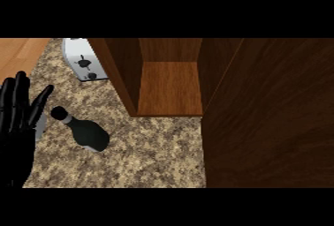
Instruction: Pick up the wine, place it into the cabinet and close the cabinet
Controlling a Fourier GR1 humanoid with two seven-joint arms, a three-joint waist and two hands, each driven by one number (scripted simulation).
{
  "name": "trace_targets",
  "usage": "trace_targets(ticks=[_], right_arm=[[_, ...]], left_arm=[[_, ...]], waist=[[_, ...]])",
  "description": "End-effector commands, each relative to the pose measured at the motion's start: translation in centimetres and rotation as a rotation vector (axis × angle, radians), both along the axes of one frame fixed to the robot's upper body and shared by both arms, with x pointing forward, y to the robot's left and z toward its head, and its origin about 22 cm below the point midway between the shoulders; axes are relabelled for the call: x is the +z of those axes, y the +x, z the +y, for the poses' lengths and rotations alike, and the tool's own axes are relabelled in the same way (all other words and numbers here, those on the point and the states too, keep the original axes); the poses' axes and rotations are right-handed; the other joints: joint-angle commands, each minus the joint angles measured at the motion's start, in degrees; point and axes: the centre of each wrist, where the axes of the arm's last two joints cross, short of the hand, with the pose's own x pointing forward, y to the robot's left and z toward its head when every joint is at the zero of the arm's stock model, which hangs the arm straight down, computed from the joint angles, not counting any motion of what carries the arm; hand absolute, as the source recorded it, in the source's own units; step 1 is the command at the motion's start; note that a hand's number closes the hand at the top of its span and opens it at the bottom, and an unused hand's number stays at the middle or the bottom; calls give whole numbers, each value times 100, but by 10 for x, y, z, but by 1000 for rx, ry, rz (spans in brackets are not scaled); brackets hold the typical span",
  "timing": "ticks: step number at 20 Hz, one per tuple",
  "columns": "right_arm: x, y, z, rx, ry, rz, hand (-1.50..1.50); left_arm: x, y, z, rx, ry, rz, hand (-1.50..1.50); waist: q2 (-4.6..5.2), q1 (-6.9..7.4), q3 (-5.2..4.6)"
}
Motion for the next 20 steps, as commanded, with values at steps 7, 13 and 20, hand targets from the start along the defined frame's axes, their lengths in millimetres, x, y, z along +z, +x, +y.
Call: trace_targets(ticks=[7, 13, 20], right_arm=[[-6, -10, 30, 343, 50, 95, -150], [3, -38, 29, 452, 75, 181, -150], [31, -83, 16, 469, 85, 199, -150]], left_arm=[[-30, 20, -25, -718, -278, 218, -150], [-18, 23, 34, -879, -349, 328, -150], [43, 40, 117, -948, -392, 368, -150]], waist=[[289, -205, 145], [108, -97, 161], [103, -85, 177]])
